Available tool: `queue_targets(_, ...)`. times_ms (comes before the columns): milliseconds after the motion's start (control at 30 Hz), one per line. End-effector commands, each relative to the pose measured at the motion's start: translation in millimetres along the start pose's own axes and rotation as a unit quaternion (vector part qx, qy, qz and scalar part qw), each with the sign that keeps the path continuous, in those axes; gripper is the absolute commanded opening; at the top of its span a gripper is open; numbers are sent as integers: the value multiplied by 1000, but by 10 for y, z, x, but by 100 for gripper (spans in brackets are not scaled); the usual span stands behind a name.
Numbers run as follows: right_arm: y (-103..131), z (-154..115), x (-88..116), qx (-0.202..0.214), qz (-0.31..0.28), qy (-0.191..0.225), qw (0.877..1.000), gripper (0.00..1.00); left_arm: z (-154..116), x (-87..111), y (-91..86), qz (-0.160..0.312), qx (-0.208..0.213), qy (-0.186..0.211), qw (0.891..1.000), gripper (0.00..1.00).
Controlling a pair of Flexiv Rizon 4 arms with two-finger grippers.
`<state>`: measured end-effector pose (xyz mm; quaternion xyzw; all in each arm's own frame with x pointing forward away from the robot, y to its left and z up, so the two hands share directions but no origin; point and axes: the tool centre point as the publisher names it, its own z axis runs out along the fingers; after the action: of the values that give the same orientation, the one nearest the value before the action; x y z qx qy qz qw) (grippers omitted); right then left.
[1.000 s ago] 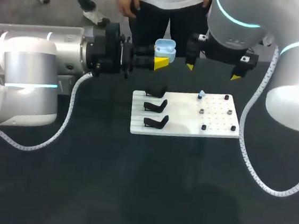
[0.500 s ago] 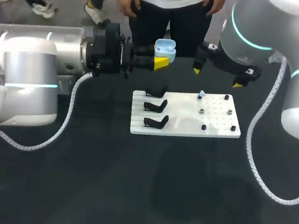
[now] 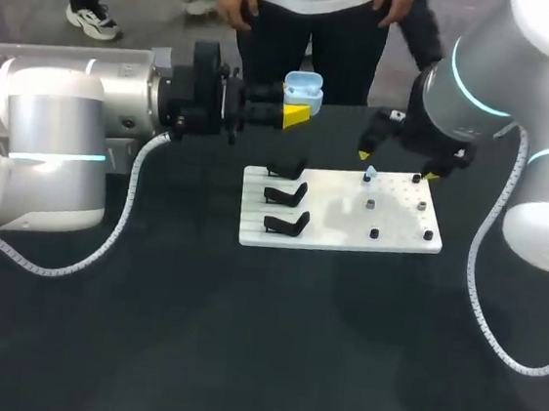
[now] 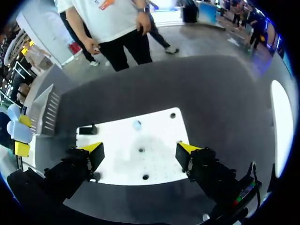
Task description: Pick up each earbud case from the left stands, insert the matching earbuds, close the lid, and place the case in the box.
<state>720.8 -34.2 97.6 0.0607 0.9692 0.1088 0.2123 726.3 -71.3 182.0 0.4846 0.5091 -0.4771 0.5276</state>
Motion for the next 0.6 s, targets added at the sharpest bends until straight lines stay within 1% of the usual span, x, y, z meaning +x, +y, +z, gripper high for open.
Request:
queue_targets(33,89,311,-74,3,-1,34,999,100,3,-1,-12,1,-3,0,1000,0)
queue_targets(167,129,428,-91,5,5,31,999,100,3,-1,-12,1,-3,0,1000,0)
queue_targets(333,147,562,-92,9,24,38,999,100,3,-1,-12,1,-3,0,1000,0)
queue_targets(367,143,585,-90,15,23,40,999,100,3,-1,-12,1,-3,0,1000,0)
queue_targets(500,119,629,-78,15,36,47,998,100,3,-1,-12,1,-3,0,1000,0)
queue_targets(600,91,654,-83,19,40,48,998,97,3,-1,-12,1,-3,0,1000,0)
